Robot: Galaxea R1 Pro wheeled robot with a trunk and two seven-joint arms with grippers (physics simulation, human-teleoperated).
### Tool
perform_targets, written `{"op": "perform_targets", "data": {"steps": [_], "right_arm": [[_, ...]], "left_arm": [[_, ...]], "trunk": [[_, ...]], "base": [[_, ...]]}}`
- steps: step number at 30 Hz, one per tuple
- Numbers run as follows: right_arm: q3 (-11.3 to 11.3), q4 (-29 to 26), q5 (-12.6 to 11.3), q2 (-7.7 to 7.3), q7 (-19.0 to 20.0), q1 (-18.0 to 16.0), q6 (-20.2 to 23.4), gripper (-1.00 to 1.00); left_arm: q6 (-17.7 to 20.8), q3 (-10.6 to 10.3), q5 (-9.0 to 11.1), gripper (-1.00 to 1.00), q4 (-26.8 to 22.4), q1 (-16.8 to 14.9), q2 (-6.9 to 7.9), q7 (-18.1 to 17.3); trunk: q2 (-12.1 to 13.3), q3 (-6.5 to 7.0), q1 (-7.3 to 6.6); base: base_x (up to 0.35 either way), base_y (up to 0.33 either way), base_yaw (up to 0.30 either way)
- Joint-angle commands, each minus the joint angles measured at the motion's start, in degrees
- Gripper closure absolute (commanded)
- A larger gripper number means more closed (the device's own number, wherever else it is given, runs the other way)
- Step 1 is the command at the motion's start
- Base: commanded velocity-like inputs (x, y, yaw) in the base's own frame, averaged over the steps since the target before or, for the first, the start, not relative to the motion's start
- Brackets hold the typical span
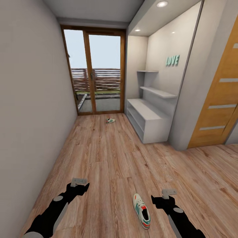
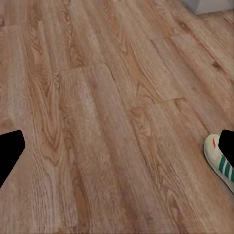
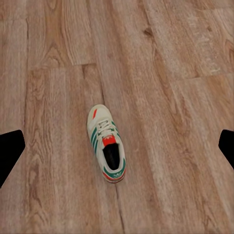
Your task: Pick up the two gym shoes and the two sandals from the corridor floor and place them onto the hallstand (shoe rack) in the corridor, making sure they are on the rack and not on the floor. Arrange them so the two gym shoes are next to each other and the two sandals are next to each other.
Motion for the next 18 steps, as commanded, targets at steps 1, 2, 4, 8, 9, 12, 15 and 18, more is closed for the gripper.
{"op": "perform_targets", "data": {"steps": [1, 2, 4, 8, 9, 12, 15, 18], "right_arm": [[0.0, -0.1, -0.1, -0.01, 0.0, 0.0, 0.3, -1.00], [0.0, -0.1, -0.1, -0.01, 0.0, 0.0, 0.3, -1.00], [0.0, -0.1, -0.1, 0.00, 0.0, 0.0, 0.3, -1.00], [0.0, -0.1, -0.1, 0.01, 0.0, 0.0, 0.3, -1.00], [0.0, -0.1, -0.1, 0.01, 0.0, 0.0, 0.3, -1.00], [0.0, -0.1, -0.1, 0.01, 0.0, 0.0, 0.3, -1.00], [-0.1, -0.1, -0.1, 0.01, 0.0, 0.0, 0.3, -1.00], [-0.1, -0.1, -0.1, 0.01, 0.0, 0.0, 0.3, -1.00]], "left_arm": [[0.9, -0.1, 0.0, -1.00, -0.9, 0.0, 0.02, 0.1], [1.3, -0.1, 0.0, -1.00, -1.6, 0.0, 0.00, 0.4], [1.9, -0.1, 0.0, -1.00, -2.9, 0.0, -0.06, 1.2], [2.5, 0.0, 0.1, -1.00, -4.5, 0.1, -0.20, 3.9], [2.5, 0.0, 0.4, -1.00, -5.0, 0.1, -0.24, 6.0], [2.4, 0.0, 0.8, -1.00, -5.0, 0.1, -0.38, 7.2], [2.4, 0.0, 1.0, -1.00, -5.0, 0.1, -0.51, 7.7], [2.3, 0.0, 1.4, -1.00, -5.2, 0.1, -0.72, 8.5]], "trunk": [[-0.4, -0.26, 0.22], [-0.8, -0.46, 0.44], [-1.7, -0.88, 0.88], [-3.3, -1.81, 1.76], [-3.7, -2.07, 1.98], [-4.9, -2.86, 2.64], [-6.1, -3.65, 3.30], [-7.3, -4.46, 3.96]], "base": [[0.000, 0.000, 0.000], [0.000, 0.000, 0.000], [0.000, 0.000, 0.000], [0.000, 0.000, 0.000], [0.000, 0.000, 0.000], [0.000, 0.000, 0.000], [0.000, 0.000, 0.000], [0.000, 0.000, 0.000]]}}
